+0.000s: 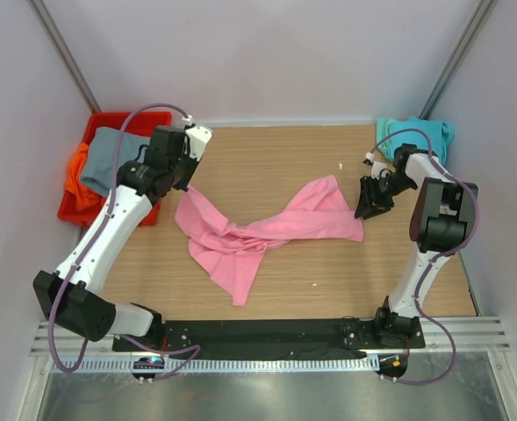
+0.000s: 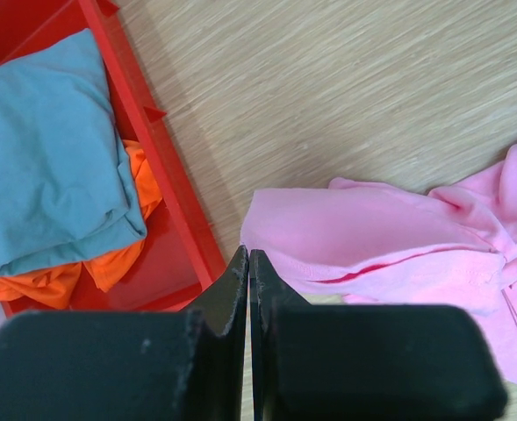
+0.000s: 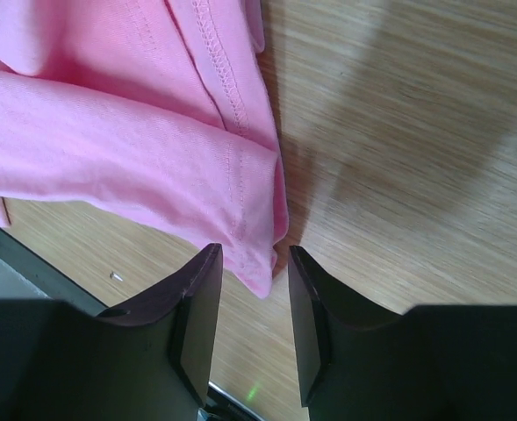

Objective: Fold and stack the t-shirts
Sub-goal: Flatten the tshirt out

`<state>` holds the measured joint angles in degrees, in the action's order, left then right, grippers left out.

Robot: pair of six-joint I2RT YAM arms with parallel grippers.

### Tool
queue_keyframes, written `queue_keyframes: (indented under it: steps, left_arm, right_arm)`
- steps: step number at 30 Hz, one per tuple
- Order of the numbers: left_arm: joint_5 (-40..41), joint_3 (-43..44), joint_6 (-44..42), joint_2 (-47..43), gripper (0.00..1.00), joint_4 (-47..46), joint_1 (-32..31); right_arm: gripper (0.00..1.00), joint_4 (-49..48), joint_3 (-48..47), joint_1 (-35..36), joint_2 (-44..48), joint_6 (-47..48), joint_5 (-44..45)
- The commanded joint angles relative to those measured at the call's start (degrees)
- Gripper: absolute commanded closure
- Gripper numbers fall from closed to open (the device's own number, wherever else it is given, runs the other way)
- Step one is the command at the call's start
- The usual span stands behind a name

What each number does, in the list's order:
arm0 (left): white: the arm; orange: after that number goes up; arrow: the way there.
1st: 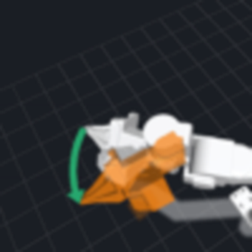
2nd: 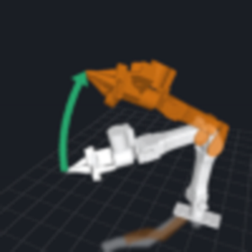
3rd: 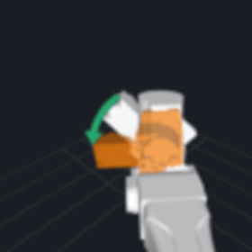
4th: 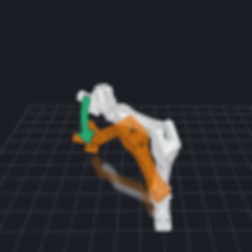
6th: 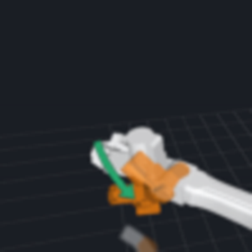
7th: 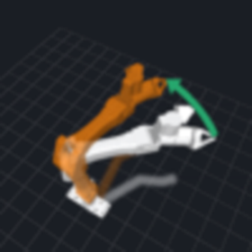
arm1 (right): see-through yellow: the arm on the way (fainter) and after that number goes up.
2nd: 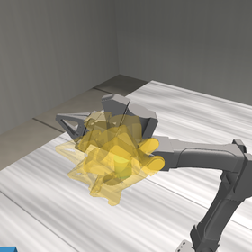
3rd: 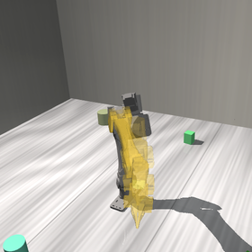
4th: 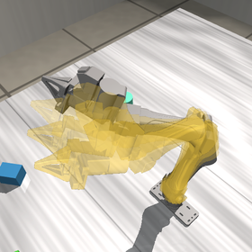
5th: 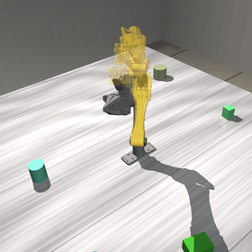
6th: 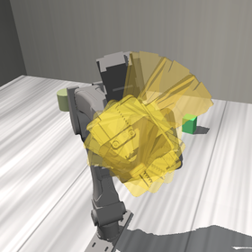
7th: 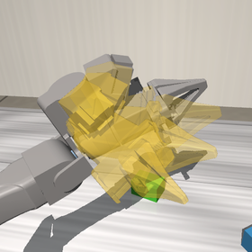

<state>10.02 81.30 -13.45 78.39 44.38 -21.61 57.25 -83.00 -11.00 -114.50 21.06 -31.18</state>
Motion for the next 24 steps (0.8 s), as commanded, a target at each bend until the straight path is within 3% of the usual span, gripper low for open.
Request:
queue_keyframes:
  steps: [1,5,16,24]
  left_arm:
    - [-0.4,0.3,0.9,0.5,1.0,-2.4,0.2]
    - [-0.4,0.6,0.9,1.2,1.0,-2.3,0.3]
    - [-0.2,0.4,0.7,1.4,1.0,-2.5,0.2]
    - [0.3,0.0,0.5,0.7,1.0,-2.5,0.3]
  right_arm:
    - [0.58,0.1,-1.9,-0.2,0.1,0.4,-0.9]
    - [0.64,0.9,-1.5,-0.2,-0.5,1.0,-1.1]
    - [0.63,5.1,-0.9,-0.2,-0.7,2.6,-3.5]
    - [0.68,6.2,0.1,-0.2,-1.5,3.5,-4.4]
